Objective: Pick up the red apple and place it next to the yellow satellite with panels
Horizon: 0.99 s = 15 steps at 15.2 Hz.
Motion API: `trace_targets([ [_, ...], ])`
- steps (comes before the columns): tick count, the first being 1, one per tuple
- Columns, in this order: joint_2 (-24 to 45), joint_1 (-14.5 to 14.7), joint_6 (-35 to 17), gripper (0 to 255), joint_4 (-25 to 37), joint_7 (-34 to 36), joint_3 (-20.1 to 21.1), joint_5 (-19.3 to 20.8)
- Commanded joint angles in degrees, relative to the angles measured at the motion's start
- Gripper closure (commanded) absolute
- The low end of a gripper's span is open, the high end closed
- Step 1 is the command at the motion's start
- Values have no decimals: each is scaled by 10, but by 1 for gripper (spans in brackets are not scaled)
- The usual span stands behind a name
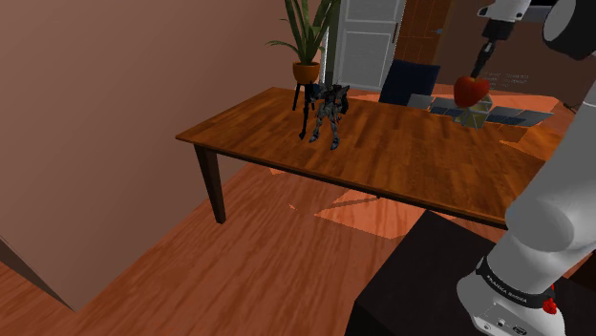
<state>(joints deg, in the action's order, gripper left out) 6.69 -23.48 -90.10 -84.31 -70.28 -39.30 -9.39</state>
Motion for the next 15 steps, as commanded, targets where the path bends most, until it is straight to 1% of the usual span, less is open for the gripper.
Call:
trace_targets([
  [1,12,-20,5,255,11,-32,-12,-9],
  [4,41,-56,19,255,41,-80,-29,-30],
  [7,77,-99,38,255,80,-128,-42,-57],
  [10,120,-152,61,255,130,-175,-51,-88],
  [11,139,-176,72,255,154,-192,-52,-101],
  [15,125,-160,33,255,103,-193,-52,-90],
])
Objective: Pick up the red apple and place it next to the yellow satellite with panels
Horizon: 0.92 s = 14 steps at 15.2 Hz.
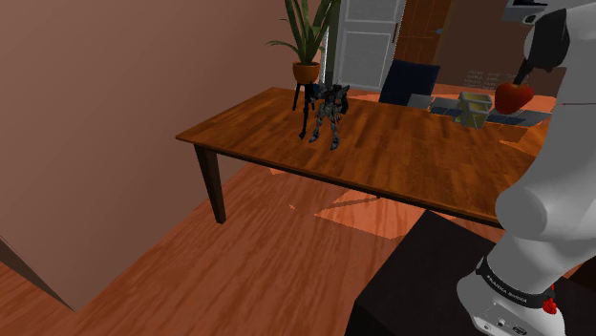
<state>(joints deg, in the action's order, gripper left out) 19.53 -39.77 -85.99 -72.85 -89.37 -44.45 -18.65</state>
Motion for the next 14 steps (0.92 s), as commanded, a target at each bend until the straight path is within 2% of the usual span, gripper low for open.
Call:
trace_targets([
  [1,-7,6,-18,255,-23,-2,-1,4],
  [14,-25,34,-126,255,-148,-9,0,15],
])
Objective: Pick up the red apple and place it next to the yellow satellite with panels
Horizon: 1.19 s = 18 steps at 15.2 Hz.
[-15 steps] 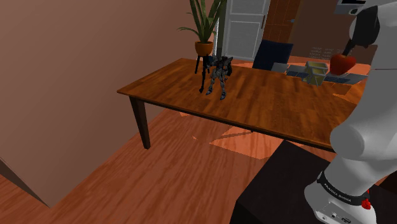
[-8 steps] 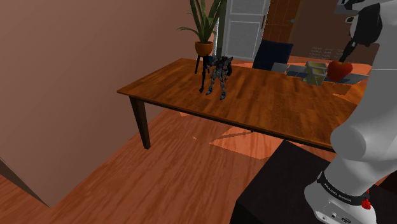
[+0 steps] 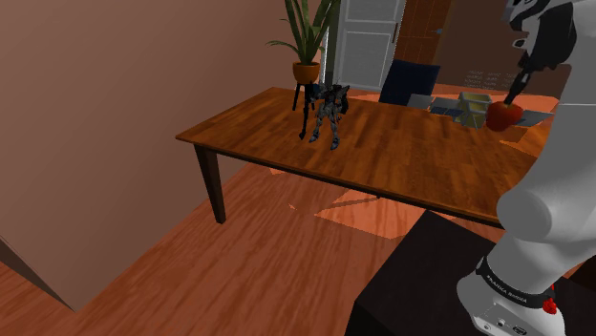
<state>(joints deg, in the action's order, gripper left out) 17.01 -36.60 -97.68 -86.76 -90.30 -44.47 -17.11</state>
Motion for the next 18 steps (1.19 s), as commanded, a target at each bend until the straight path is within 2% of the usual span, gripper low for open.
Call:
trace_targets([
  [1,0,3,-17,255,-17,-1,1,-1],
  [18,22,7,-137,255,-123,-27,12,-25],
])
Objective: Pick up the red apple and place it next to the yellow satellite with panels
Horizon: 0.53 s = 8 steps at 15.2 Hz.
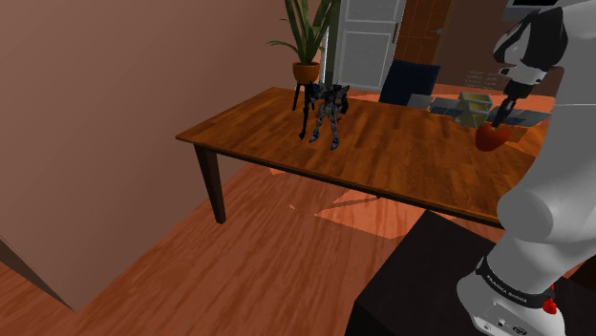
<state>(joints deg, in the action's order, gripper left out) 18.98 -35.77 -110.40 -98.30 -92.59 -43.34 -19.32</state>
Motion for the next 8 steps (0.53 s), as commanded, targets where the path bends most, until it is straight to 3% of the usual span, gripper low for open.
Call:
trace_targets([
  [1,5,-1,-16,255,-13,-6,2,-5],
  [8,14,-3,-37,255,-28,-13,6,-14],
])
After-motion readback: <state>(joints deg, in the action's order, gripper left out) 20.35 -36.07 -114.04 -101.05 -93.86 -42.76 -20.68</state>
